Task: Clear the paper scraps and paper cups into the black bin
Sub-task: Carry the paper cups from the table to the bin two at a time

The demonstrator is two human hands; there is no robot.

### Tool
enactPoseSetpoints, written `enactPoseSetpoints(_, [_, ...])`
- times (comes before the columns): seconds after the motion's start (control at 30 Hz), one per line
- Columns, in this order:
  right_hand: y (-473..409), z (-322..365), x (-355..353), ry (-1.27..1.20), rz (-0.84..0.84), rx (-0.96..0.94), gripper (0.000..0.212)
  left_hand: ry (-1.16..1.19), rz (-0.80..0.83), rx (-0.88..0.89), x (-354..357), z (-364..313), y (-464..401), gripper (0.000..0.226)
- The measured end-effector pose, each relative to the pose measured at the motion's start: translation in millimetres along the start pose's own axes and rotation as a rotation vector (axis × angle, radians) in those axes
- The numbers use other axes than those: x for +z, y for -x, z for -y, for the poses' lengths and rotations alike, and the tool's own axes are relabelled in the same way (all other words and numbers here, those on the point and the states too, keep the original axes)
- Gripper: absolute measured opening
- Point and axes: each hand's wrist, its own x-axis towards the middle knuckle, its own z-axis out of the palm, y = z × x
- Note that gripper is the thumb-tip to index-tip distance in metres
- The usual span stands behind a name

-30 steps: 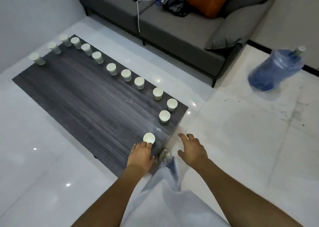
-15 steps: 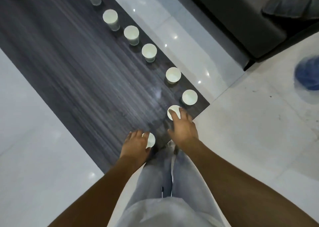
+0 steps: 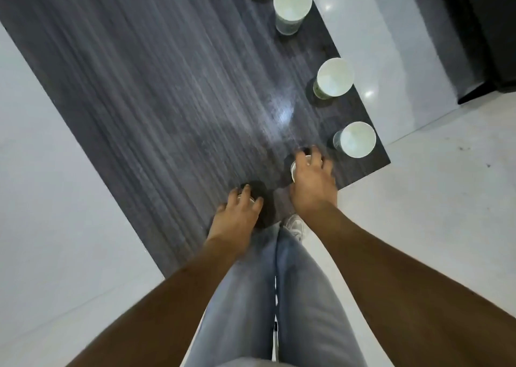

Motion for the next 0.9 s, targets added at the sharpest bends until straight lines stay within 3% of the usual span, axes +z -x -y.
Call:
enactPoseSetpoints(0.23, [39.8, 8.1, -18.1, 0.047, -0.004, -0.118, 0.058, 0.133, -0.141, -0.111, -23.7, 3.8, 38.7, 0.064])
enactPoseSetpoints(0.53, [130.6, 24.6, -74.5, 0.131, 0.060, -0.372, 0.057, 0.297, -0.310, -0.316, -50.0, -8.0, 140.6, 0.074])
enactPoseSetpoints(0.9, [285.1, 41.1, -96.1, 0.320, 0.142, -0.790, 0.058, 0.553, -0.456, -0.677, -3.5, -77.8, 313.7, 0.062])
